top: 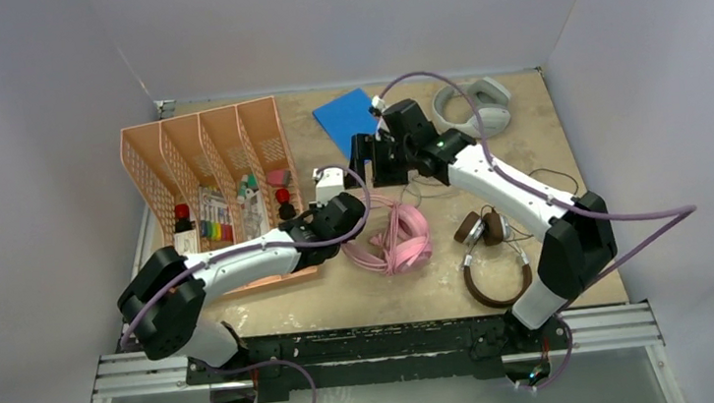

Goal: Wrap the headphones
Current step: Place the headphones at the center of the board.

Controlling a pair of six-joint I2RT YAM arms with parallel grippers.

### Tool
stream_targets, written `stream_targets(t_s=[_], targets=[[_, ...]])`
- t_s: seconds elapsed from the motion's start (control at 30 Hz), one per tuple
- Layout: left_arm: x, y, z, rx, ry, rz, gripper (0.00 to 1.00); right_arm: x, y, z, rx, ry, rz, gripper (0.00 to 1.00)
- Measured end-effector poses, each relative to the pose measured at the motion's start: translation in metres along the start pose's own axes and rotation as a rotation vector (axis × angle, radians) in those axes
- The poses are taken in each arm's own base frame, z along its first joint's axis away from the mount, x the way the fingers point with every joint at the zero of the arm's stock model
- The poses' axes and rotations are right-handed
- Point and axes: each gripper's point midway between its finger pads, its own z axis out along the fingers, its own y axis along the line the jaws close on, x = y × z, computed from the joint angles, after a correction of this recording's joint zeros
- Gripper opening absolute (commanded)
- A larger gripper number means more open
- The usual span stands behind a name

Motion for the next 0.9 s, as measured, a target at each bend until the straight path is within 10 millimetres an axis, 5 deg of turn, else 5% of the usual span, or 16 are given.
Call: stream_targets(t_s=[0.2,0.43,0.7,0.9], targets=[[-0.004,0.007,0.006,-0.03,0.014,-0.01,0.0,-0.049,0.009,-0.065,0.009,-0.187,-0.167,0.92],[-0.024,0.017,0.039,-0.06,0.045,-0.039,0.0,-0.099,-0.012,-0.158,0.087,-0.464,-0.234,0.95],[-0.041,0.022,0.09,-0.104,0.07,-0.021,0.0,-0.08,-0.03,-0.171,0.146,-0.483,-0.286,0.95],[-0.037,0.02,0.108,-0.117,0.075,-0.004,0.0,-0.07,-0.042,-0.175,0.184,-0.485,-0.318,0.95]])
